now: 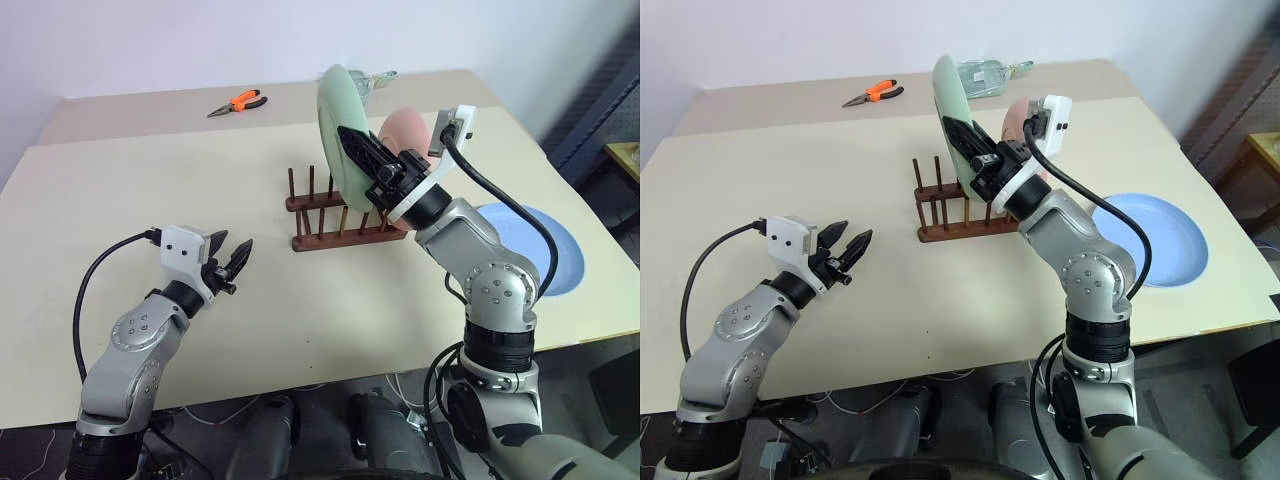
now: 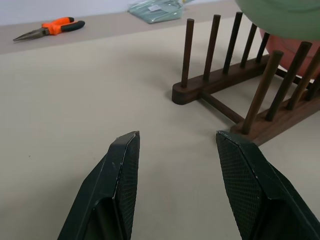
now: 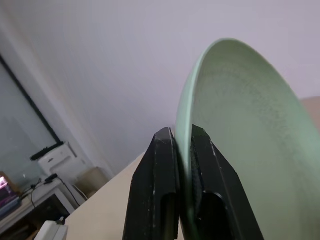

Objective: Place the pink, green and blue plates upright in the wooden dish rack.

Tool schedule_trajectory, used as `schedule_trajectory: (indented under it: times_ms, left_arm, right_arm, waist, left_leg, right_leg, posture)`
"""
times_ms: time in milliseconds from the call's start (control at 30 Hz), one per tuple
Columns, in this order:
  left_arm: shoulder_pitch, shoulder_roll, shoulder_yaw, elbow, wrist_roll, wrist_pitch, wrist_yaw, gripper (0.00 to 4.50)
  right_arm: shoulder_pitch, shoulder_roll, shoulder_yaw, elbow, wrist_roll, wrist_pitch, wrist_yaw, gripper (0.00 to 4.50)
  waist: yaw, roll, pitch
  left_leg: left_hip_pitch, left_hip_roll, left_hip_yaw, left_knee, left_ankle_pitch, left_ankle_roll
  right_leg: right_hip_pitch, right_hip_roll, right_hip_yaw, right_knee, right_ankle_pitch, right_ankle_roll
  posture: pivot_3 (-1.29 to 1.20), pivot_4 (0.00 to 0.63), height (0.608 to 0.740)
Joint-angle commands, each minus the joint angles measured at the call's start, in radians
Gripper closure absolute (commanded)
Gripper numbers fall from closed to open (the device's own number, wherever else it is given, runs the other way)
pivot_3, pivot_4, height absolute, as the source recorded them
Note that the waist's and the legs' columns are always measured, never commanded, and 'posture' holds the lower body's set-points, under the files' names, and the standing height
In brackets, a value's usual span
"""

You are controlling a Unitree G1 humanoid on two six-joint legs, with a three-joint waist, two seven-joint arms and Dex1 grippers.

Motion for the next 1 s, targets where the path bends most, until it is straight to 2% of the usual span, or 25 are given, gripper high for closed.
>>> schedule_trajectory:
  times_ms: [33, 67, 100, 167, 300, 400, 667, 867, 1000]
  left_arm:
    - [-0.006, -0.008, -0.003, -0.036, 0.014, -0.02, -0.01, 2.07]
    - [-0.006, -0.009, -0.009, -0.036, 0.018, -0.02, -0.014, 2.07]
    - [-0.005, -0.01, -0.016, -0.037, 0.022, -0.019, -0.017, 2.01]
    - [-0.004, -0.012, -0.03, -0.038, 0.028, -0.02, -0.024, 2.01]
    - [-0.009, -0.023, -0.052, -0.044, 0.036, -0.014, -0.033, 2.01]
    - [-0.012, -0.028, -0.062, -0.046, 0.04, -0.011, -0.035, 2.01]
    - [-0.028, -0.032, -0.077, -0.031, 0.043, -0.008, -0.05, 2.01]
    - [-0.052, -0.04, -0.103, 0.004, 0.052, -0.013, -0.077, 2.01]
    - [-0.072, -0.054, -0.121, 0.025, 0.06, -0.017, -0.087, 2.01]
  right_arm:
    - [-0.018, 0.014, -0.013, 0.019, 0.003, 0.001, -0.041, 4.5]
    - [-0.019, 0.012, -0.01, 0.032, -0.009, -0.002, -0.044, 4.5]
    - [-0.02, 0.011, -0.008, 0.041, -0.016, -0.005, -0.045, 3.77]
    - [-0.022, 0.005, -0.001, 0.048, -0.038, -0.016, -0.042, 3.11]
    - [-0.031, -0.053, 0.054, 0.025, -0.142, -0.065, 0.023, 1.12]
    - [-0.039, -0.106, 0.098, 0.003, -0.213, -0.104, 0.089, 1.12]
    - [-0.059, -0.348, 0.211, -0.096, -0.412, -0.202, 0.325, 1.12]
    - [-0.031, -0.453, 0.188, -0.106, -0.497, -0.232, 0.382, 1.12]
    - [-0.009, -0.463, 0.17, -0.112, -0.509, -0.237, 0.387, 1.12]
  waist:
    - [-0.002, 0.0, 0.0]
    - [-0.001, 0.0, 0.0]
    - [-0.001, 0.0, 0.0]
    - [-0.001, 0.001, 0.0]
    - [-0.001, 0.001, 0.0]
    - [-0.001, 0.001, 0.0]
    - [0.0, 0.002, 0.001]
    - [0.002, 0.002, 0.001]
    - [0.005, 0.002, 0.001]
  left_leg:
    - [0.0, 0.0, 0.0, 0.0, 0.0, 0.0]
    - [0.0, 0.0, 0.0, 0.0, 0.0, 0.0]
    - [0.0, 0.0, 0.0, 0.0, 0.0, 0.0]
    - [0.0, 0.0, 0.0, 0.0, 0.0, 0.0]
    - [0.0, 0.0, 0.0, 0.0, 0.0, 0.0]
    - [0.0, 0.0, 0.0, 0.0, 0.0, 0.0]
    - [-0.001, 0.0, 0.0, 0.0, 0.0, 0.0]
    - [-0.001, 0.0, 0.0, 0.001, 0.0, 0.0]
    - [-0.002, 0.0, 0.0, 0.002, 0.0, 0.0]
  right_leg:
    - [0.0, 0.0, 0.0, 0.0, 0.0, 0.0]
    - [0.0, 0.0, 0.0, 0.0, 0.0, 0.0]
    - [0.0, 0.0, 0.0, 0.0, 0.0, 0.0]
    - [0.0, 0.0, 0.0, 0.0, 0.0, 0.0]
    - [0.0, 0.0, 0.0, 0.0, 0.0, 0.0]
    - [0.0, 0.0, 0.0, 0.0, 0.0, 0.0]
    - [0.0, 0.0, -0.001, 0.0, 0.0, 0.0]
    - [0.0, 0.0, -0.001, -0.001, 0.0, 0.0]
    - [0.0, 0.0, -0.002, -0.002, 0.0, 0.0]
  posture:
    - [0.0, 0.15, 0.74]
    - [0.0, 0.15, 0.74]
    - [0.0, 0.15, 0.74]
    - [0.0, 0.15, 0.74]
    - [0.0, 0.15, 0.74]
    - [0.0, 0.15, 0.74]
    - [0.0, 0.15, 0.74]
    - [0.0, 0.15, 0.74]
    - [0.0, 0.15, 0.74]
